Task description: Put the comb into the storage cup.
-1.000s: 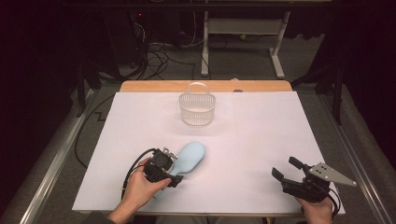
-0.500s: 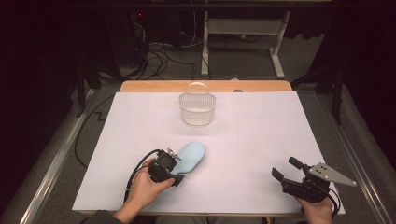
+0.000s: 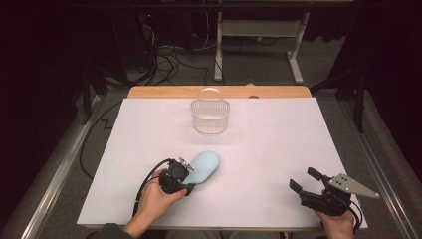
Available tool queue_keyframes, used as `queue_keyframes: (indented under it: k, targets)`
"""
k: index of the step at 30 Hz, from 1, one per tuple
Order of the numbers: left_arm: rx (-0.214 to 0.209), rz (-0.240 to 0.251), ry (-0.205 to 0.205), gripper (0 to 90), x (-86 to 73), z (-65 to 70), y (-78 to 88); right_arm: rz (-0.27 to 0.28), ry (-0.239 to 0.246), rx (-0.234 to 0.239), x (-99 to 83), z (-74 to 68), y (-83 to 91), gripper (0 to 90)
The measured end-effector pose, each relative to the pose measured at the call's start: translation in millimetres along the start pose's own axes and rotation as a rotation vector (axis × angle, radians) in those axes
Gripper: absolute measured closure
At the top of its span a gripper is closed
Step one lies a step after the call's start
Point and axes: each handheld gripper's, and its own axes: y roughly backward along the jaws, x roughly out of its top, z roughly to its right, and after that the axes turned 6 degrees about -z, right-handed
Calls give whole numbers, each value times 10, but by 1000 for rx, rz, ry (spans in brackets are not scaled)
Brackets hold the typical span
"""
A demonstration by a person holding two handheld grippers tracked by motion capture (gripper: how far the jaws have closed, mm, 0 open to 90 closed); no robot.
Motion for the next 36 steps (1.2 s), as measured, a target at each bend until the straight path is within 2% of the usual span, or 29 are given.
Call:
queue_keyframes:
  k: [5, 9, 12, 14, 18, 29, 34, 36]
  targets:
    - [2, 4, -14, 645, -4, 11, 0, -1, -1, 1, 0, 1, -2, 188]
    - [-19, 5, -18, 656, -4, -25, 3, -3, 0, 1, -1, 0, -2, 188]
    - [-13, 13, -25, 664, -8, -32, 8, -8, 4, 3, -4, -2, -5, 188]
    - [-15, 32, -28, 669, -11, -33, 19, -11, 4, 4, -5, -3, -10, 188]
    - [-16, 103, -34, 677, -30, -47, 63, -11, 2, 4, -5, 0, -13, 188]
    - [-38, 180, -49, 685, -70, -51, 128, -16, -5, -2, -10, 7, -14, 188]
    - [-52, 218, -72, 685, -106, -15, 170, -10, -9, -6, -9, 2, -15, 188]
    - [-58, 231, -82, 685, -121, 5, 189, 0, -21, 7, -5, -7, -24, 188]
